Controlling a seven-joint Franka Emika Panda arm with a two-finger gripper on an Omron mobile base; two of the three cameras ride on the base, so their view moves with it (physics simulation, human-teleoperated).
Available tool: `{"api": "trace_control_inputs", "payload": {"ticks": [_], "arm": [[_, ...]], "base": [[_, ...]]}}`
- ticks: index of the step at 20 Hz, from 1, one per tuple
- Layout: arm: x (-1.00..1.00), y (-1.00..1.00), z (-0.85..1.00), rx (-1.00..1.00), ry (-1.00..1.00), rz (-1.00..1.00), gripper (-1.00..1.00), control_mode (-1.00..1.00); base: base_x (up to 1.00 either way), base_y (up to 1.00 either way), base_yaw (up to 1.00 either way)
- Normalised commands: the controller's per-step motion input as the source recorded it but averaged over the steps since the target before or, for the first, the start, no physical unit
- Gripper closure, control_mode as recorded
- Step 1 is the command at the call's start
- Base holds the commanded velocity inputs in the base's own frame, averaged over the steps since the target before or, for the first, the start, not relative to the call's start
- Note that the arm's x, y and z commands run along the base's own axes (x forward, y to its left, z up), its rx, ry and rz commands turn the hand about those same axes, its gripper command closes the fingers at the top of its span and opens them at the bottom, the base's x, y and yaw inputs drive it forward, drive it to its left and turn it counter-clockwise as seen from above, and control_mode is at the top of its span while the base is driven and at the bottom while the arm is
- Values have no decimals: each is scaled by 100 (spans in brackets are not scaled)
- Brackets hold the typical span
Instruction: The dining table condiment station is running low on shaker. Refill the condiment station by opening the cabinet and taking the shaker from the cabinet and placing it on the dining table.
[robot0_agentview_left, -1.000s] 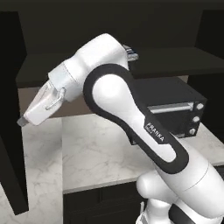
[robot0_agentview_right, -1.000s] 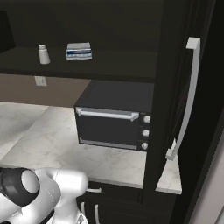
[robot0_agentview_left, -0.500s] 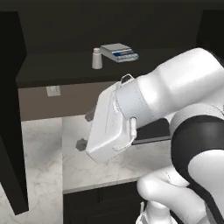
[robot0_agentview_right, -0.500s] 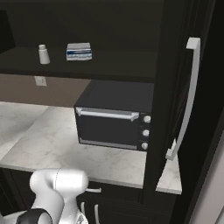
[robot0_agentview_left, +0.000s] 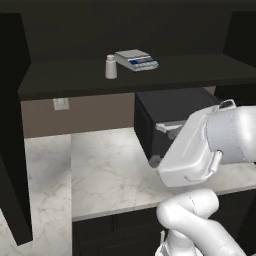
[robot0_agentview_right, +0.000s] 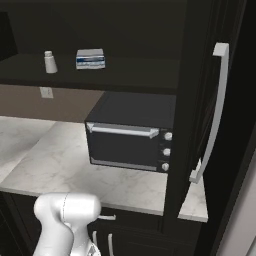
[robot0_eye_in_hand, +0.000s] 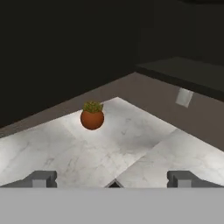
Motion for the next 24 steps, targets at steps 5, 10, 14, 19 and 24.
{"api": "trace_control_inputs", "payload": {"ticks": [5,10,14,19,24], "arm": [[27,-80,11,0,0,-52,-100,-100],[47,-26,22,0,-6,-30,-100,-100],[28,0,0,0,-3,-1,-100,-100],[17,0,0,0,2,0,-100,-100],[38,0,23,-2,-17,0,-100,-100]], "base": [[0,0,0],[0,0,0],[0,0,0],[0,0,0],[0,0,0]]}}
